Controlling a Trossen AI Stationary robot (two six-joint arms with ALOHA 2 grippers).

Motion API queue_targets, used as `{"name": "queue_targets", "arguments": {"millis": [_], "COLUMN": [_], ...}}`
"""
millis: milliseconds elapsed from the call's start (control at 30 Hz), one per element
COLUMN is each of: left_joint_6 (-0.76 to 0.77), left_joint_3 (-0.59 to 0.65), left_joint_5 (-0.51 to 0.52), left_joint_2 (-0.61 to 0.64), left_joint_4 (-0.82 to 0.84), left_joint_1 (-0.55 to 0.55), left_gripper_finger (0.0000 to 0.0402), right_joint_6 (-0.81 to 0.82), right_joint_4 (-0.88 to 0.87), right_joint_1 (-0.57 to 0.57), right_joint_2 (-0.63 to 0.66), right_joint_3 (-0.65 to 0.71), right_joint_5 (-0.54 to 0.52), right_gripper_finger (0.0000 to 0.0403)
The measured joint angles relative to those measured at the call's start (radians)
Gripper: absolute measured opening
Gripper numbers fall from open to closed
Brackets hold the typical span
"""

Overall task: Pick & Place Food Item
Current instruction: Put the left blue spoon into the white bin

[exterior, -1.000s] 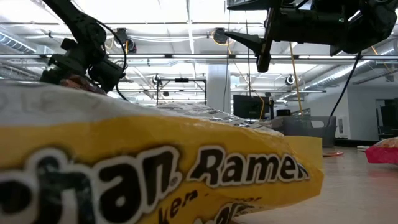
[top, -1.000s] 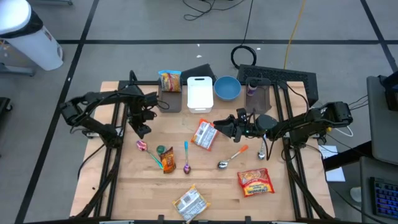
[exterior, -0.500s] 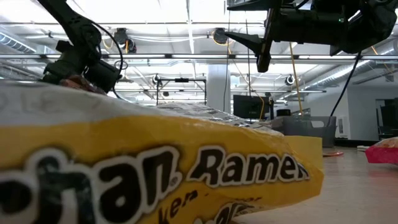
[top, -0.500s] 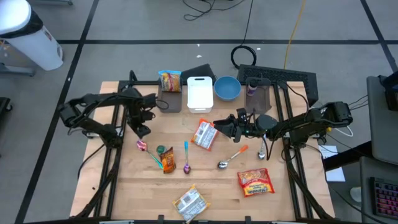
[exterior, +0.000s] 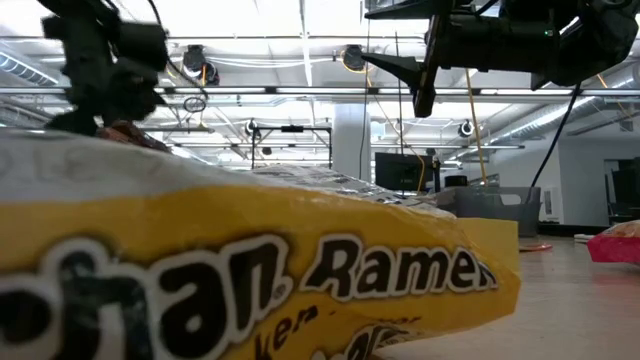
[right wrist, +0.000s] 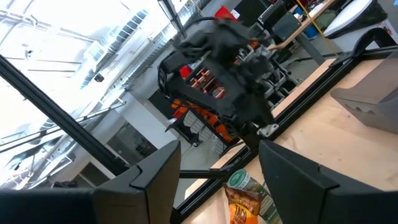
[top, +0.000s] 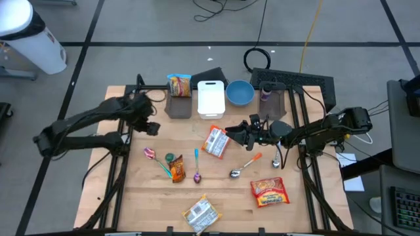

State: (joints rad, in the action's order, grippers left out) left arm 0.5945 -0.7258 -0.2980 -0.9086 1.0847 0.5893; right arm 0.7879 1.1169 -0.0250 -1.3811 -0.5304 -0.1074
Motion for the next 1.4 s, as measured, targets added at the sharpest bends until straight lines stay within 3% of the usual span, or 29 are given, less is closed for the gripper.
{"name": "queue_targets", "arguments": {"millis": [200, 467, 733, 833, 1133, 1267, 1400], "left_joint_6": [0.307, 0.659, 0.951, 1.078, 1.569, 1.780, 1.823], "left_joint_3": [0.000, 0.000, 0.000, 0.000, 0.000, 0.000, 0.000], "left_joint_5": [0.149, 0.341, 0.546, 0.618, 0.931, 1.009, 1.019], "left_joint_2": [0.203, 0.253, 0.181, 0.144, 0.022, -0.083, -0.182], "left_joint_4": [0.004, -0.013, -0.110, -0.118, -0.119, -0.118, -0.190], "left_joint_1": [-0.144, -0.442, -0.770, -0.896, -1.288, -1.405, -1.436], "left_gripper_finger": [0.0246, 0.0246, 0.0246, 0.0246, 0.0246, 0.0246, 0.0246], "right_joint_6": [-0.001, -0.007, 0.011, 0.012, 0.031, 0.038, 0.050], "right_joint_4": [-0.011, -0.015, -0.016, -0.016, -0.015, -0.015, -0.015], "right_joint_1": [0.000, 0.000, 0.000, 0.000, -0.001, -0.001, -0.001], "right_joint_2": [0.000, 0.000, 0.000, 0.000, 0.000, 0.000, 0.000], "right_joint_3": [0.000, 0.000, 0.000, 0.000, 0.000, 0.000, 0.000], "right_joint_5": [0.003, 0.005, 0.012, 0.060, 0.110, 0.161, 0.165], "right_gripper_finger": [0.0212, 0.0212, 0.0212, 0.0212, 0.0212, 0.0212, 0.0212]}}
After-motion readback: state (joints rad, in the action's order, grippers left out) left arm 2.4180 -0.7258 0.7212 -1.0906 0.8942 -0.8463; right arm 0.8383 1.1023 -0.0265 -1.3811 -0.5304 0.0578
